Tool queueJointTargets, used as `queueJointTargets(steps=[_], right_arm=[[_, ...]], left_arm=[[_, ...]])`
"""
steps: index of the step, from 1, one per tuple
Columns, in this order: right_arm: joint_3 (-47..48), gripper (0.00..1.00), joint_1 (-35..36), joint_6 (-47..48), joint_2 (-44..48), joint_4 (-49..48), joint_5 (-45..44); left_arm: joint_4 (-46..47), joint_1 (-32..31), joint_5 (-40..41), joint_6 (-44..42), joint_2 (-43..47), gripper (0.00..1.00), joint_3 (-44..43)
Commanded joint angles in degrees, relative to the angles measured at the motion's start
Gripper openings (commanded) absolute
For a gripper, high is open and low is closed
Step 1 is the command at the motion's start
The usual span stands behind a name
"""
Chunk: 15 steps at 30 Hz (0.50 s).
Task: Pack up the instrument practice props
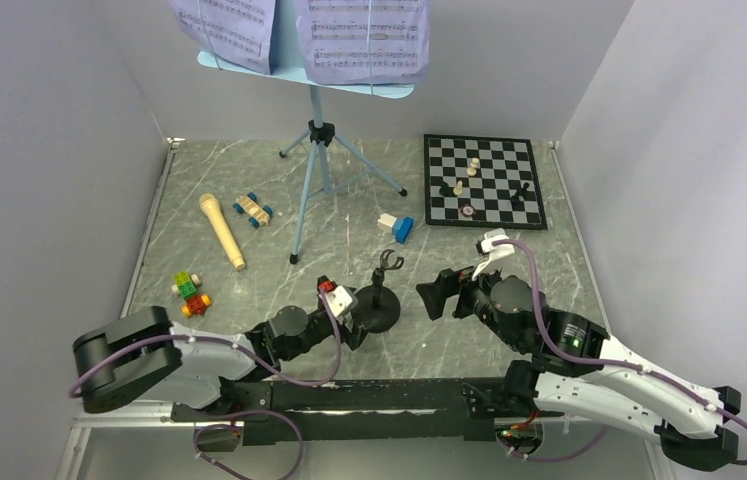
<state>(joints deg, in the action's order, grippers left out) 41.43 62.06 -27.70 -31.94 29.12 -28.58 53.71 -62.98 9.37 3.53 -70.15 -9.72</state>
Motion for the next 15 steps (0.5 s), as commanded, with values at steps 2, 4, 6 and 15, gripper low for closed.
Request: queueJointTargets(steps=[2, 4, 6, 15], right_arm=[[2.49, 1.0, 0.17, 2.01, -1.15, 0.89, -2.7], [2.44, 1.0, 0.16, 2.19, -1.31, 1.01, -2.95], [2.11, 1.0, 0.16, 2.37, -1.04, 0.87, -3.14], [2.42, 1.0, 0.17, 3.58, -1.06, 1.2, -3.84]], left_arm=[[17.56, -0.29, -0.54, -2.83, -7.5, 0.87, -3.33], [18.3, -0.25, -1.02, -2.83, -9.76, 0.86, -4.89], [19.06, -0.21, -0.38, -2.83, -11.82, 0.83, -5.98], [16.7, 1.93, 1.48, -2.9, -17.46, 0.71, -9.7]])
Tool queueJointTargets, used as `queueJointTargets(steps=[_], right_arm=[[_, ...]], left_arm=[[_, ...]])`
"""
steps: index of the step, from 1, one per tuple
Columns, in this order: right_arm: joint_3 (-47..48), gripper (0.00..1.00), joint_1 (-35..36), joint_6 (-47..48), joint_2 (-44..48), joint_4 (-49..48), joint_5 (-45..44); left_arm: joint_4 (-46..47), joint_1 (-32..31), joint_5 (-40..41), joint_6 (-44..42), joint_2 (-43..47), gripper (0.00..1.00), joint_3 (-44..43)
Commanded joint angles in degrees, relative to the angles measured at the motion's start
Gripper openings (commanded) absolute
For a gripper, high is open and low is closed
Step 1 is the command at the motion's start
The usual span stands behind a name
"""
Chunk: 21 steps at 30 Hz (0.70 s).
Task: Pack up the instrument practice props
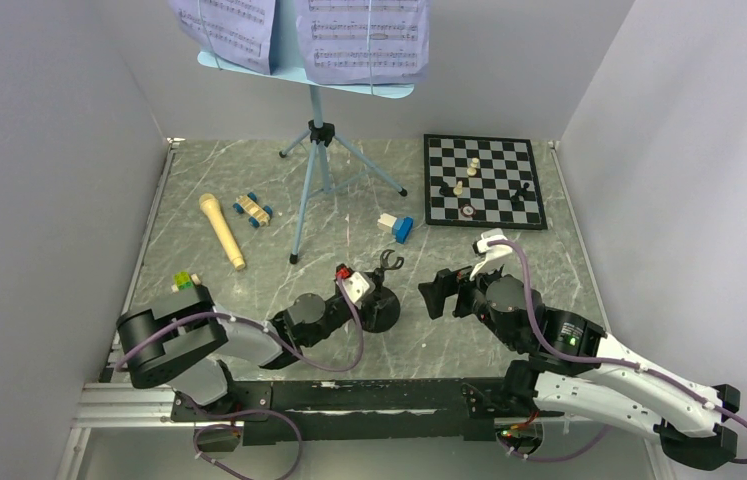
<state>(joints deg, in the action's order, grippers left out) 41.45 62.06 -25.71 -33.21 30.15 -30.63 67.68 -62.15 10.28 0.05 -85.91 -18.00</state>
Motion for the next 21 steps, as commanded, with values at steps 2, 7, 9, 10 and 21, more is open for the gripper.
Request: queueJointTargets(steps=[2, 7, 9, 10, 21], right_arm=[[2.41, 1.0, 0.16, 1.76, -0.03, 0.09, -1.8], [2.02, 1.0, 0.16, 1.72, -0.33, -0.17, -1.54], [1.88, 1.0, 0.16, 1.65, -0.37, -0.18, -1.54], [1.8, 1.0, 0.16, 1.68, -0.36, -0.22, -1.54], [2.01, 1.0, 0.17, 1.04, 0.18, 1.21, -1.62]], left_arm=[[1.99, 1.52, 0.43, 1.98, -2.56, 0.68, -1.83], [3.59, 1.68, -0.13, 2.8, -3.72, 0.63, -1.23], [3.62, 1.68, -0.32, 2.85, -3.3, 0.62, -1.21], [3.29, 1.65, -0.42, 2.75, -3.15, 0.62, -1.44], [5.26, 1.59, -0.14, 3.58, -4.57, 0.82, 1.36]])
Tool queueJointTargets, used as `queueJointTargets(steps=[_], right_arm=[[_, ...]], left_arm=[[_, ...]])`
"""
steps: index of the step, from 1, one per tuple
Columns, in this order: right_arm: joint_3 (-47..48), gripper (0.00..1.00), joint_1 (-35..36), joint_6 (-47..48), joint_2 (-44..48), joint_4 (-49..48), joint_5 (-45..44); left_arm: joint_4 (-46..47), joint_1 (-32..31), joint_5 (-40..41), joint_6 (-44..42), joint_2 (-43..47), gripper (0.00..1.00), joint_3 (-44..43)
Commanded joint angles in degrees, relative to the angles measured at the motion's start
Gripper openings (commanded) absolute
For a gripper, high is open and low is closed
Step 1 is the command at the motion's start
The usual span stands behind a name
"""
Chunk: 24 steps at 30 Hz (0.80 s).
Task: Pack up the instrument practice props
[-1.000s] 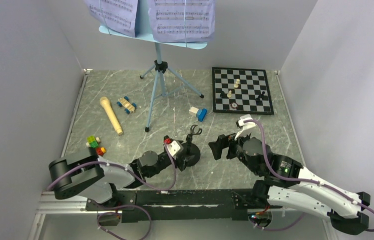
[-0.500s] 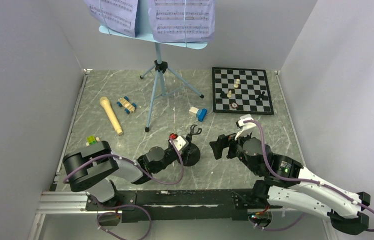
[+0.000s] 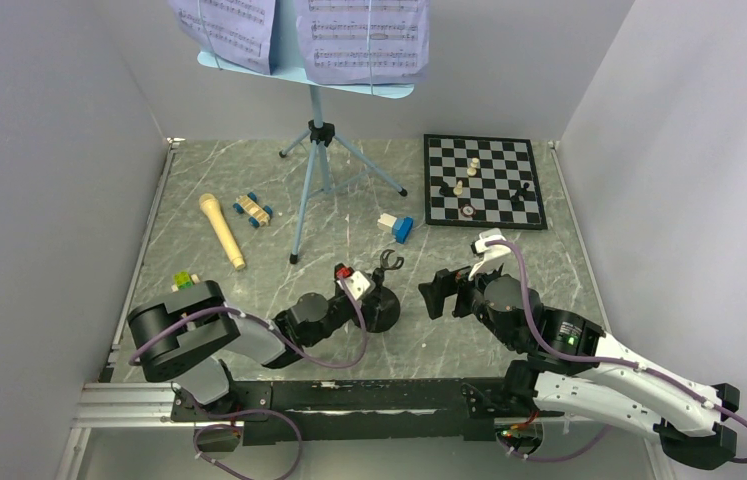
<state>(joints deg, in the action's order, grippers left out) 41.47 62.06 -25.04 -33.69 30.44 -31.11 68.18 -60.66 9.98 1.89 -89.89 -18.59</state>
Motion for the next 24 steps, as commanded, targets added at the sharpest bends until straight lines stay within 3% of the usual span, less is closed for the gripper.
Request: queueJointTargets(steps=[1, 9, 17, 24], right_arm=[[1.88, 1.0, 0.17, 0.34, 0.87, 0.94, -1.14], [2.09, 1.0, 0.14, 0.26, -0.46, 0.57, -0.71], [2.04, 1.0, 0.16, 0.32, -0.4, 0.92, -0.88], [2.81, 1.0, 0.16, 1.07, -2.46, 0.6, -1.01]], left_arm=[[5.7, 0.11, 0.28, 2.13, -0.67, 0.82, 2.84], [8.95, 0.11, 0.33, 1.57, -3.17, 0.72, 3.12], [10.4, 0.24, 0.07, 0.01, -5.94, 0.68, -0.1], [10.23, 1.15, -0.07, -0.26, -8.01, 0.5, -0.76]])
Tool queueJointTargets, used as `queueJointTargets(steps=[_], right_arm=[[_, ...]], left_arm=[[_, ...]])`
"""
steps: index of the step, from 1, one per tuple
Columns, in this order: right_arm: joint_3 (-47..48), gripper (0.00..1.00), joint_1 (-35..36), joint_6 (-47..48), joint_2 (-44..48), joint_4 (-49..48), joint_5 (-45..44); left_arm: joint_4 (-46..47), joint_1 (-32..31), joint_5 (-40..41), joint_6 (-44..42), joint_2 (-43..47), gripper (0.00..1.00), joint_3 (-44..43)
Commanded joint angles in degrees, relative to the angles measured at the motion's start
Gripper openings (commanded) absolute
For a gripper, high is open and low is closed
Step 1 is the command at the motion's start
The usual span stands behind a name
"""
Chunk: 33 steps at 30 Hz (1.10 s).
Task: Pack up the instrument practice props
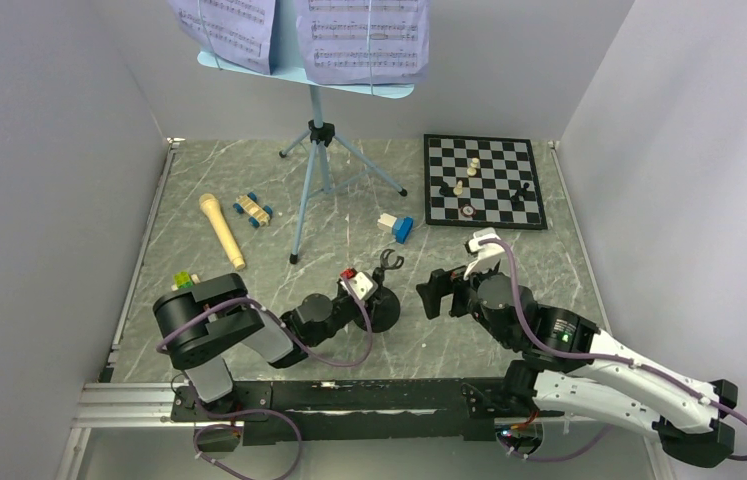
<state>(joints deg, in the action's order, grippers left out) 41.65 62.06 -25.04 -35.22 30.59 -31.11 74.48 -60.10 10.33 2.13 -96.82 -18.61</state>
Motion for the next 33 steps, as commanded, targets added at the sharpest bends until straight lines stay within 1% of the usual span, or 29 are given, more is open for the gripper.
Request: queueJointTargets(steps=[1, 5, 8, 9, 12, 14, 18, 20, 23, 25, 28, 30, 33], right_arm=[[2.72, 1.0, 0.16, 1.19, -1.12, 0.37, -1.05], [2.69, 1.0, 0.16, 1.71, -1.63, -0.45, -0.97], [2.65, 1.0, 0.21, 1.92, -2.18, -1.19, -0.67], [2.73, 1.0, 0.17, 1.92, -2.47, -1.35, -0.49], [2.99, 1.0, 0.17, 1.75, -2.68, -1.26, -0.25], [3.04, 1.0, 0.16, 1.59, -2.35, -0.98, -0.35], [1.97, 1.0, 0.22, 1.66, -0.84, -1.72, -0.17], [1.18, 1.0, 0.15, 1.73, -0.56, -2.63, 0.26], [0.35, 1.0, 0.16, 1.5, -0.85, -4.0, 1.09], [-0.23, 1.0, 0.16, 1.46, -1.01, -4.92, 1.67], [-1.05, 1.0, 0.16, 2.0, -1.01, -6.84, 2.87], [-1.41, 1.0, 0.16, 2.33, -1.33, -7.87, 3.46], [-1.8, 1.0, 0.21, 2.85, -1.82, -9.28, 4.26]], left_arm=[[3.94, 0.59, -0.37, -0.65, -0.97, 0.44, -0.47], [4.13, 0.59, 0.4, -1.23, 0.42, 0.23, 1.03], [3.0, 0.59, 1.1, -1.43, 2.53, 0.05, 1.86], [2.63, 0.59, 1.61, -2.99, 3.48, 0.0, 2.27], [0.94, 0.36, 5.84, -3.79, 8.58, 0.0, 3.99], [-3.47, 0.33, 11.64, -3.7, 15.06, 0.0, 4.87], [-21.89, 0.96, 24.06, -4.96, 32.07, 0.0, 4.11], [-27.93, 3.63, 25.32, -4.37, 39.02, 0.0, 4.15], [-40.68, 10.27, 25.67, 1.64, 47.44, 0.0, 2.56], [-47.08, 14.0, 28.51, 4.83, 50.11, 0.0, 0.88], [-56.21, 19.75, 29.81, 8.81, 51.65, 0.0, -2.01], [-59.53, 22.95, 31.12, 10.38, 51.53, 0.0, -2.79], [-61.51, 27.72, 31.7, 13.15, 50.93, 0.0, -2.01]])
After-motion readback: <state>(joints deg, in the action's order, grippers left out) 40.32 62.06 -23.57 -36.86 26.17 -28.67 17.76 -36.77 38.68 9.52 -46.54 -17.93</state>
